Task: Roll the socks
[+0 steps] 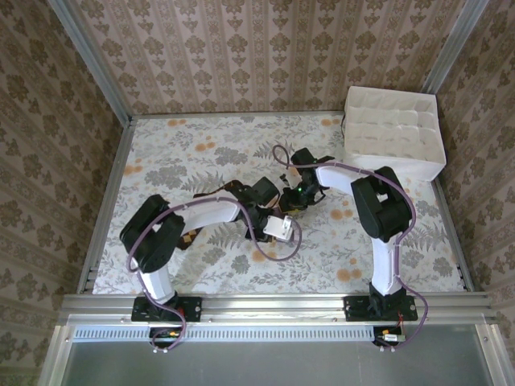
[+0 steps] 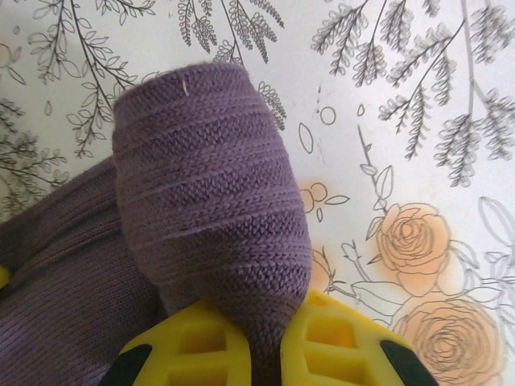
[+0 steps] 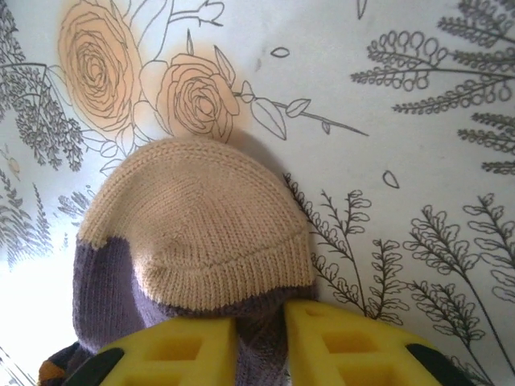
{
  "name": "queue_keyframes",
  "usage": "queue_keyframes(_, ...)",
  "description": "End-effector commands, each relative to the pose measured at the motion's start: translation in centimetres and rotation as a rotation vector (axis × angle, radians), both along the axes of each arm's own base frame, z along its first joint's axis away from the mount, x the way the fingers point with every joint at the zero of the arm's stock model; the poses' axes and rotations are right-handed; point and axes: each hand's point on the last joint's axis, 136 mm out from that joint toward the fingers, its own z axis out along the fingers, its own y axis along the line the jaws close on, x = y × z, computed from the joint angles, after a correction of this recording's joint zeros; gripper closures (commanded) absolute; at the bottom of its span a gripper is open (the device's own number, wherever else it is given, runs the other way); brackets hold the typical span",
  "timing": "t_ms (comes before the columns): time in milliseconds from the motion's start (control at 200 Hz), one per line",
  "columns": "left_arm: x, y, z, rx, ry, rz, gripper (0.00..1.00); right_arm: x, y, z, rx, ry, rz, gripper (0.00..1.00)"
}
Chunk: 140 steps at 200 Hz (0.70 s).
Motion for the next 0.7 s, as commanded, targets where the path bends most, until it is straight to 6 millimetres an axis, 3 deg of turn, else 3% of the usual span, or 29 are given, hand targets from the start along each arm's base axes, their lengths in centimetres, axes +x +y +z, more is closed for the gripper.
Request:
queue_keyframes(0, -4.6, 2.1, -0.6, 0.107, 0.316, 0.016, 1.00, -0.7, -0.3, 0.6, 0.010, -0.039, 0.039, 0.70)
queue_keyframes(150, -3.6, 1.2, -0.4, 0.113, 0.398, 0.078, 1.00, -0.4, -0.4, 2.8, 0.093, -0.087, 0.002, 0.66)
queue_keyframes(285, -2.5, 0.7, -0.7, 0.121, 0.427, 0.132, 1.00, -0.6, -1.7, 4.3, 0.124, -0.147, -0.069, 0.62)
queue_keyframes(440, -1.3, -0.1, -0.5, 0.092, 0.495, 0.208, 1.00, -2.1, -3.4, 5.0, 0.141, -0.233, -0.113, 0.53)
queue_keyframes(695, -0.9, -0.4, -0.8, 0.081, 0.593, 0.270, 1.00, -5.2, -3.3, 6.6, 0.295, -0.384, -0.107, 0.52)
